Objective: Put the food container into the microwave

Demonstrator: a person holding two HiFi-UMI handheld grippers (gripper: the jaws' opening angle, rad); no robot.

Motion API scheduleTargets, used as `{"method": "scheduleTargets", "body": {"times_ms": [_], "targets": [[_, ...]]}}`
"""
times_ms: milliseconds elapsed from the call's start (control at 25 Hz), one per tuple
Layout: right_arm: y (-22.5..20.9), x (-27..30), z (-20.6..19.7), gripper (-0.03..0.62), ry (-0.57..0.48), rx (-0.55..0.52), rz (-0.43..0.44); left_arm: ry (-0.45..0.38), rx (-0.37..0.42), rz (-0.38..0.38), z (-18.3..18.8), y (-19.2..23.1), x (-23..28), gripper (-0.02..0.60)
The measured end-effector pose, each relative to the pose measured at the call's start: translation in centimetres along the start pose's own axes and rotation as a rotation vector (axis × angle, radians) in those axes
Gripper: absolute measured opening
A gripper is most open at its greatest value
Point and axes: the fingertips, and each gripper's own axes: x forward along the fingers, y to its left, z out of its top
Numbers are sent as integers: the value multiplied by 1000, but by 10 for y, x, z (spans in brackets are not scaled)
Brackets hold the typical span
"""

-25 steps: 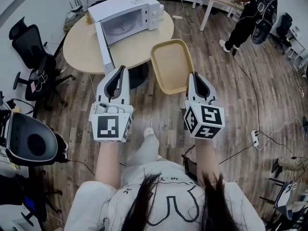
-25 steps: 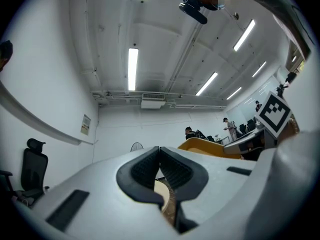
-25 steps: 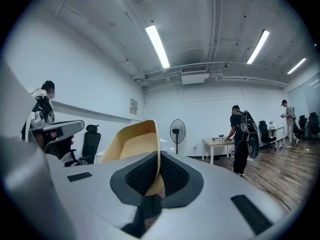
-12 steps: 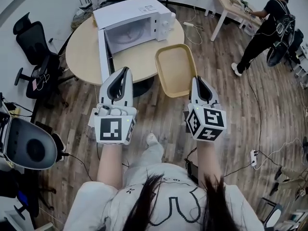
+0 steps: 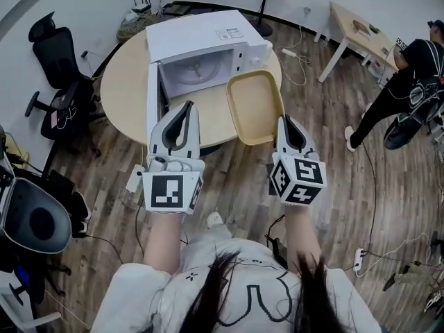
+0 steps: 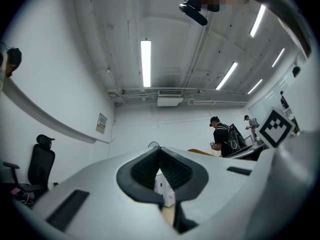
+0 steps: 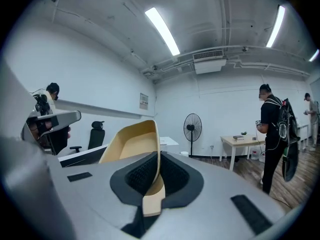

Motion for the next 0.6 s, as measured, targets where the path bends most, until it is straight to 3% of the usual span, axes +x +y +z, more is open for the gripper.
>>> {"method": "scheduleTargets", "body": {"times_ms": [240,600], "targets": [[0,48,5,37,15,-12,47,19,-21,36,-14,17,29,9],[6,92,-19,37,72,22,86,64,-35,86,-35,32,35,9]]}}
